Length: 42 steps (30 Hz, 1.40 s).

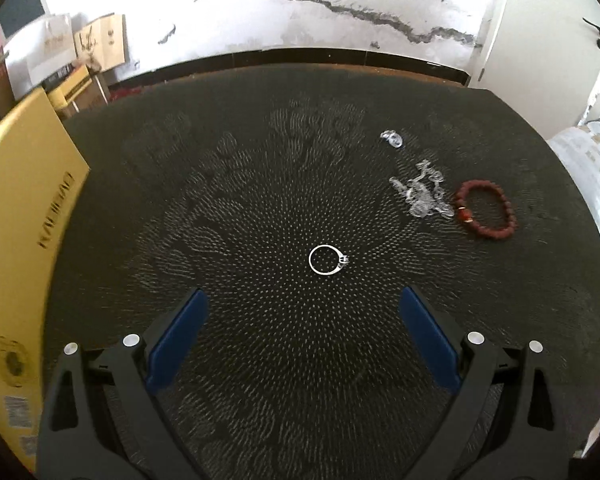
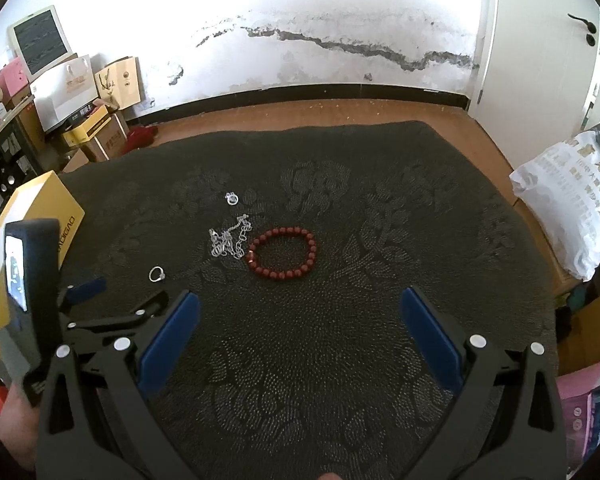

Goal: Organize jewelry
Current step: 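Move both tools back to the rug and grasp the silver ring with the left gripper, then hold the ring in the left gripper while the right gripper grasps the red bead bracelet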

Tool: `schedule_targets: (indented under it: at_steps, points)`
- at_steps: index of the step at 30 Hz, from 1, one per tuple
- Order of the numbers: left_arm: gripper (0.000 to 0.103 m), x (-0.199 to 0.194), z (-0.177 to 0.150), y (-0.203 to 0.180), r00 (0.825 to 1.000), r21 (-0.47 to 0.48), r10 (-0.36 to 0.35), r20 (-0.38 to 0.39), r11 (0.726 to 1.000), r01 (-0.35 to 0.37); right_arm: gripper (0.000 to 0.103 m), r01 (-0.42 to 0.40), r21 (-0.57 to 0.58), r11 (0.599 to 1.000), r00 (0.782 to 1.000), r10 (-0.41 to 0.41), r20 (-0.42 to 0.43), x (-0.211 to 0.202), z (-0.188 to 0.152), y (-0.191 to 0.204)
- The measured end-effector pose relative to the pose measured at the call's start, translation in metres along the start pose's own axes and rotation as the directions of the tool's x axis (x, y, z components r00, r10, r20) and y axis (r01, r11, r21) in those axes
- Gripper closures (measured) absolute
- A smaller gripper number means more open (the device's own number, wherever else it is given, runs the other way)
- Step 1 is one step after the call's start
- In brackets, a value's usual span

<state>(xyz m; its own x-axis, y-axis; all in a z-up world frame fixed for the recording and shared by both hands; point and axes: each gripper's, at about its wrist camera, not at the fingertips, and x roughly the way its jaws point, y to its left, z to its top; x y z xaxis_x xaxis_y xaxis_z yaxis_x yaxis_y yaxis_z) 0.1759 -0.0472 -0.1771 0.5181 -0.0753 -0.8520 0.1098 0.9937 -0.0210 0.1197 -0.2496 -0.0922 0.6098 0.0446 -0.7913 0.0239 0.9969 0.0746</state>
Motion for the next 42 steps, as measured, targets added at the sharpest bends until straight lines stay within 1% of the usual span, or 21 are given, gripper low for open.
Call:
schedule_targets:
  at_steps: [2, 4, 8, 10, 11, 12, 13, 14, 15, 18, 19, 20, 21, 25, 30, 35, 38, 42]
  points:
    - [0.008, 0.009, 0.001, -0.002, 1.0, 0.007, 0.004, -0.006, 1.0, -0.004, 0.006, -0.005, 0.002, 1.0, 1.0, 0.005, -0.008, 0.006, -0.001, -0.001]
    - [0.008, 0.012, 0.001, -0.008, 1.0, 0.037, 0.019, 0.02, 0.999, -0.02, 0.006, -0.02, 0.008, 1.0, 1.0, 0.02, -0.017, 0.012, -0.001, -0.002]
    - [0.008, 0.015, 0.004, -0.01, 0.998, 0.039, 0.029, 0.061, 0.999, -0.031, 0.006, -0.041, 0.022, 0.999, 0.999, 0.041, -0.005, 0.012, 0.001, -0.007]
    - [0.013, 0.014, 0.003, -0.012, 0.997, 0.045, 0.025, 0.079, 0.999, -0.029, 0.006, -0.05, 0.027, 0.998, 0.999, 0.05, 0.001, 0.011, 0.002, -0.008]
    - [0.025, 0.013, 0.004, -0.013, 0.996, 0.049, 0.025, 0.089, 0.998, -0.03, 0.006, -0.053, 0.027, 0.998, 0.999, 0.053, 0.003, 0.011, 0.003, -0.008]
    - [0.033, 0.012, 0.004, -0.016, 0.995, 0.057, 0.021, 0.097, 0.998, -0.027, 0.006, -0.055, 0.027, 0.998, 0.998, 0.055, 0.005, 0.011, 0.003, -0.008]
    - [0.035, 0.012, 0.004, -0.018, 0.995, 0.067, 0.019, 0.1, 0.997, -0.026, 0.006, -0.056, 0.028, 0.998, 0.998, 0.056, 0.004, 0.011, 0.003, -0.008]
    - [0.041, 0.011, 0.004, -0.02, 0.995, 0.074, 0.017, 0.102, 0.997, -0.024, 0.006, -0.059, 0.029, 0.998, 0.998, 0.059, 0.003, 0.012, 0.003, -0.009]
    - [0.049, 0.011, 0.003, -0.021, 0.994, 0.076, 0.015, 0.105, 0.997, -0.023, 0.006, -0.059, 0.029, 0.998, 0.998, 0.059, 0.001, 0.012, 0.003, -0.009]
    - [0.065, 0.009, 0.003, -0.019, 0.994, 0.059, 0.023, 0.108, 0.998, -0.03, 0.006, -0.061, 0.035, 0.998, 0.998, 0.061, 0.0, 0.013, 0.003, -0.012]
    - [0.069, 0.009, 0.003, -0.017, 0.993, 0.056, 0.035, 0.111, 0.998, -0.042, 0.006, -0.061, 0.037, 0.997, 0.998, 0.061, 0.0, 0.013, 0.003, -0.013]
    - [0.077, 0.008, 0.003, -0.015, 0.993, 0.057, 0.041, 0.112, 0.997, -0.047, 0.006, -0.059, 0.039, 0.997, 0.998, 0.059, 0.001, 0.013, 0.003, -0.014]
    - [0.081, 0.007, 0.003, -0.013, 0.993, 0.057, 0.042, 0.111, 0.997, -0.048, 0.006, -0.059, 0.042, 0.997, 0.998, 0.059, 0.001, 0.013, 0.003, -0.015]
    - [0.081, 0.005, 0.002, -0.01, 0.994, 0.063, 0.039, 0.106, 0.997, -0.046, 0.006, -0.062, 0.043, 0.997, 0.998, 0.062, 0.001, 0.013, 0.002, -0.016]
    - [0.081, 0.0, -0.001, -0.007, 0.994, 0.05, 0.037, 0.1, 0.998, -0.042, 0.006, -0.058, 0.028, 0.998, 0.998, 0.059, -0.013, 0.018, 0.001, -0.013]
    - [0.081, -0.018, 0.002, -0.001, 0.993, 0.047, 0.039, 0.115, 0.998, -0.044, 0.006, -0.036, 0.019, 0.999, 0.999, 0.036, -0.037, 0.031, 0.0, -0.011]
    - [0.081, -0.029, 0.003, 0.002, 0.992, 0.048, 0.037, 0.119, 0.998, -0.043, 0.006, -0.013, 0.003, 1.0, 0.998, 0.013, -0.069, 0.048, 0.0, -0.007]
    - [0.081, -0.035, 0.001, 0.006, 0.993, 0.05, 0.029, 0.118, 0.998, -0.035, 0.006, 0.012, -0.022, 1.0, 0.991, -0.015, -0.134, 0.084, -0.001, 0.002]
